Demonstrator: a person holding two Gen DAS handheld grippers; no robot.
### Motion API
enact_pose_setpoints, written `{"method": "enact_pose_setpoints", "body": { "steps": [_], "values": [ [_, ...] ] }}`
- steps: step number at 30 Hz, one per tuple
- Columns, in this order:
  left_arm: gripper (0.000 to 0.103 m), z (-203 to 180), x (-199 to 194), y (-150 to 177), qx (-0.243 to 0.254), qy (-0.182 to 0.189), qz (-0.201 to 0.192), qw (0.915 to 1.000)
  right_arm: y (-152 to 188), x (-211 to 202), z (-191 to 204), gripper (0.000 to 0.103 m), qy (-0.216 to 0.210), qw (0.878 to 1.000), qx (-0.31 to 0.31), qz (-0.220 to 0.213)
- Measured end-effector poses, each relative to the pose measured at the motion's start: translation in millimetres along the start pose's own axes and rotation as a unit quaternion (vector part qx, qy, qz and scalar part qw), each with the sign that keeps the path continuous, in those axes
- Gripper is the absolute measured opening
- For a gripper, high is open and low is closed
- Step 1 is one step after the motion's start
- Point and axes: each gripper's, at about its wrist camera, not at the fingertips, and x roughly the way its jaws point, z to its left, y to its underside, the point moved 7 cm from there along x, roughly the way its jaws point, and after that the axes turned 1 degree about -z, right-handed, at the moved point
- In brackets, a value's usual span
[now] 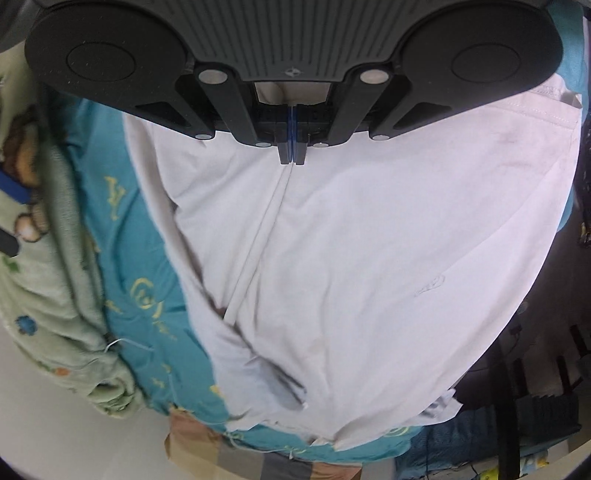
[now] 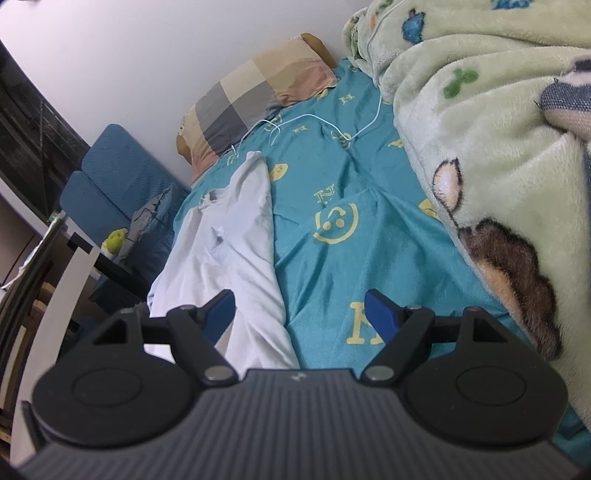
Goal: Fold clothes
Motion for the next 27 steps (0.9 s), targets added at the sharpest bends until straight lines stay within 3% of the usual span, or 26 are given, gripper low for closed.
{"method": "enact_pose_setpoints", "body": {
  "steps": [5,11,14,16,20,23,24,27],
  "values": [
    [0.0,5,7,4,0.007,0.001,-0.003,1.0,5,9,5,0.079,0.008,1.0,-0.021,0.017],
    [0.004,6,-10,-2,-0.011,0.041,-0.003,0.9991,24,24,33,0.078,-0.007,0.995,-0.084,0.056],
    [0.018,9,-27,-14,-0.025,0.069,-0.008,0.9973,38,32,49,0.078,-0.014,0.991,-0.109,0.078],
    [0.034,23,-41,-33,-0.044,0.078,-0.029,0.9956,47,34,59,0.077,-0.021,0.989,-0.115,0.087],
    [0.04,69,-53,-88,-0.091,0.07,-0.07,0.9909,62,38,75,0.077,-0.037,0.988,-0.118,0.094],
    [0.045,121,-38,-138,-0.171,0.057,-0.092,0.9793,74,51,80,0.077,-0.032,0.985,-0.125,0.115],
    [0.045,141,-28,-152,-0.211,0.061,-0.096,0.9708,78,56,80,0.077,-0.032,0.984,-0.126,0.123],
    [0.045,198,6,-185,-0.34,0.089,-0.103,0.9304,85,70,79,0.077,-0.025,0.981,-0.133,0.139]
  ]
}}
